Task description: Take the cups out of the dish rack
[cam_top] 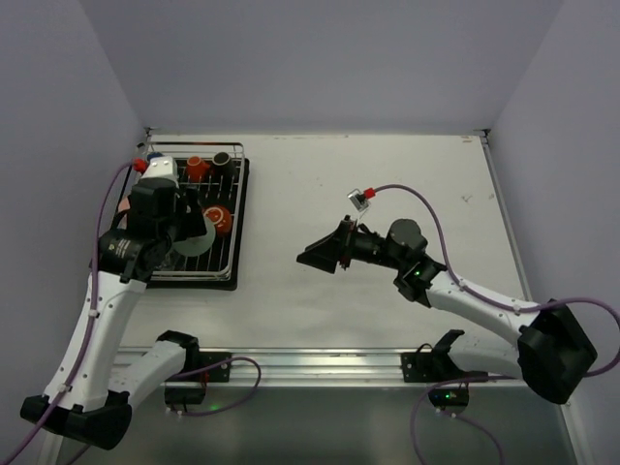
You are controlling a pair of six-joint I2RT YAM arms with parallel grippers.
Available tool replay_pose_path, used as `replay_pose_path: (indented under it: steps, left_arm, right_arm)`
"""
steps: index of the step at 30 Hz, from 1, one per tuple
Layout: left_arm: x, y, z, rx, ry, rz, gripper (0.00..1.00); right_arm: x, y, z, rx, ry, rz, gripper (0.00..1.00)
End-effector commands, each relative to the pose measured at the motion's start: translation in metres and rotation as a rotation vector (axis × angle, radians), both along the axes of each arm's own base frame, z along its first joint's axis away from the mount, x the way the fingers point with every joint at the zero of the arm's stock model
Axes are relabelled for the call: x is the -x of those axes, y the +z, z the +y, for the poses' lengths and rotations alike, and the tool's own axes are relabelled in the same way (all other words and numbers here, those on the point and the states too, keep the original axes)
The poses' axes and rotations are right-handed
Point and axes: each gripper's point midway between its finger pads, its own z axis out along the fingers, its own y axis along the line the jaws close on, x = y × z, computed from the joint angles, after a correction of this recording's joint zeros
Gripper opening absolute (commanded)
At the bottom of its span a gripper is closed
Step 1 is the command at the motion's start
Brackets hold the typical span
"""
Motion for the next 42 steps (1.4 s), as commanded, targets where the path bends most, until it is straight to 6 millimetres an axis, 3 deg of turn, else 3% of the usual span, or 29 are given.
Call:
replay_pose_path:
  steps: [1,2,7,13,14,20,24,33,42]
  left_arm:
    - [-0.009,0.063,0.003,0.025,0.009,-0.197,0.00]
    - [-0.009,0.066,0.000,0.040,-0.008,-0.205,0.00]
    - [-0.008,0.092,-0.026,0.157,-0.107,-0.276,0.00]
    - [-0.003,0.108,-0.091,0.412,-0.386,-0.317,0.00]
    - [0.002,0.111,-0.106,0.465,-0.462,-0.312,0.00]
    - [0.016,0.132,-0.144,0.659,-0.646,-0.377,0.00]
    - [0.022,0.134,-0.159,0.754,-0.727,-0.409,0.00]
    - [0.035,0.125,-0.179,0.877,-0.856,-0.365,0.00]
    - [0.035,0.105,-0.186,0.960,-0.867,-0.326,0.00]
  right_arm:
    - [0.009,0.052,0.016,-0.172,0.081,-0.108,0.97]
    - [0.007,0.045,0.022,-0.165,0.094,-0.084,0.97]
    - [0.005,0.056,0.039,-0.188,0.126,-0.089,0.96]
    - [-0.004,0.062,0.053,-0.204,0.113,-0.096,0.96]
    - [-0.005,0.062,0.054,-0.209,0.106,-0.094,0.96]
    - [-0.017,0.054,0.043,-0.196,-0.007,-0.128,0.96]
    - [-0.018,0.053,0.042,-0.179,-0.021,-0.151,0.94]
    - [-0.027,0.076,0.037,-0.165,-0.064,-0.266,0.90]
    - [-0.024,0.114,0.032,-0.254,-0.078,-0.364,0.74]
